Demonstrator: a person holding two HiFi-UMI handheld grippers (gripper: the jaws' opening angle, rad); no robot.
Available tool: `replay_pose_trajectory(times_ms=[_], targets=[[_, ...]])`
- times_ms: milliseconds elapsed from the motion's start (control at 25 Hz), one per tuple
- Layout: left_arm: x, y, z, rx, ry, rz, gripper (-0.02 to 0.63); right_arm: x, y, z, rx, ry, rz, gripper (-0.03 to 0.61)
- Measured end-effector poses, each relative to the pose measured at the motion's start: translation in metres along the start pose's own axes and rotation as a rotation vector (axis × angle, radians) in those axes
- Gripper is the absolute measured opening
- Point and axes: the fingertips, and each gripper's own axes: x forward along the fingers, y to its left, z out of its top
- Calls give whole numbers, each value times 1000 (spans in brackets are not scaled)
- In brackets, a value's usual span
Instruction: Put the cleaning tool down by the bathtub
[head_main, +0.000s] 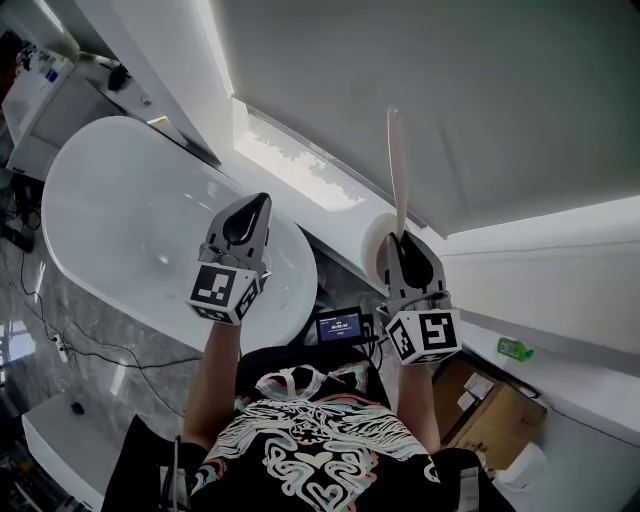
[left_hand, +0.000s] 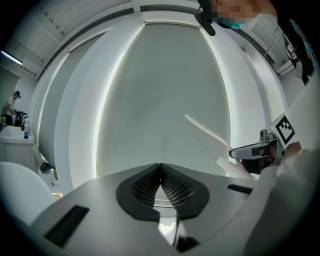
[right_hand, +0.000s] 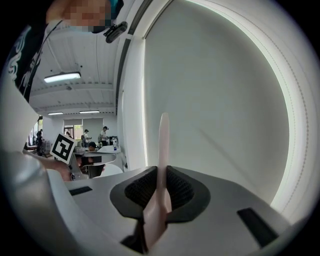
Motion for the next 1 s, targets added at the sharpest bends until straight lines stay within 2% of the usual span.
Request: replay_pose_trajectory(times_ms=[520, 1000], targets=[[28, 24, -46, -16, 80, 28, 17, 46, -7, -43, -49, 73, 61, 77], [59, 41, -96, -51, 133, 35, 17, 91, -17, -99, -97, 160, 112, 77]])
